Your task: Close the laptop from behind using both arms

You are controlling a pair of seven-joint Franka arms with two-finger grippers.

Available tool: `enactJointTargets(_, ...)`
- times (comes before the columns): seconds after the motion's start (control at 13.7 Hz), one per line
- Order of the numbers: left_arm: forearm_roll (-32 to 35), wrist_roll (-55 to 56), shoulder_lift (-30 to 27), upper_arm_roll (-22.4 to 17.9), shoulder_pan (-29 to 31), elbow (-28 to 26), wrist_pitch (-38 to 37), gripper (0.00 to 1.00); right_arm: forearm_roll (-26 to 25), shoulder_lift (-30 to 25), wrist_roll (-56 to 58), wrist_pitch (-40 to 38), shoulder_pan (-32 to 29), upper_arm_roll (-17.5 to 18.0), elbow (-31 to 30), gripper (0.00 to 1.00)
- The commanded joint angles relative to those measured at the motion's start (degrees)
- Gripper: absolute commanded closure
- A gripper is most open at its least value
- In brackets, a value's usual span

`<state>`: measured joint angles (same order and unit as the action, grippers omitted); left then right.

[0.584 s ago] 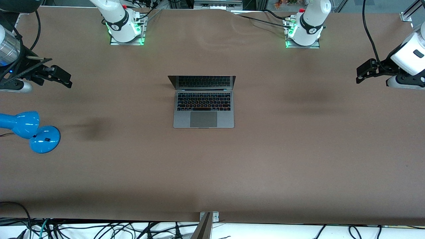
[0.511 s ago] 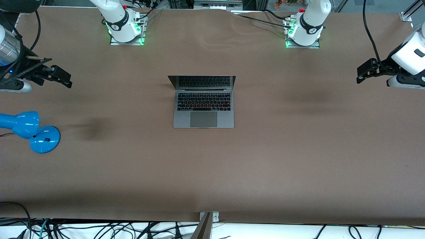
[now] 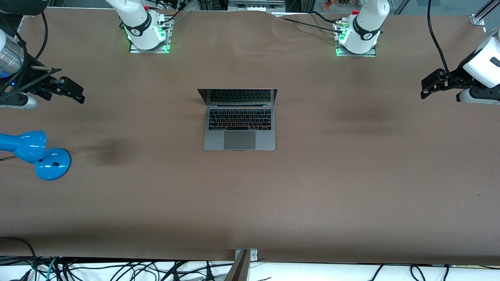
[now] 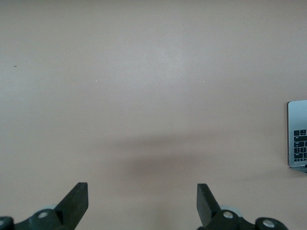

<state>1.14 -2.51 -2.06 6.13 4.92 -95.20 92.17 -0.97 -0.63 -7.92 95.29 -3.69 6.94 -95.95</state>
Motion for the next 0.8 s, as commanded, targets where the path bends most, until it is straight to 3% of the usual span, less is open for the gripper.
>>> enactJointTargets(0.0,-0.5,0.8,0.9,0.5,0.6,2.1,-0.9,0.00,0.8,-0.7,0.1,-0.6,0.0,-0.2,0.0,0.00)
enactJointTargets(0.73,-0.4,0.4,2.2,0.8,0.3,2.1,-0.9,0.00,0.8,-0.7,0.2,-0.6,0.1,-0.2,0.0,0.00)
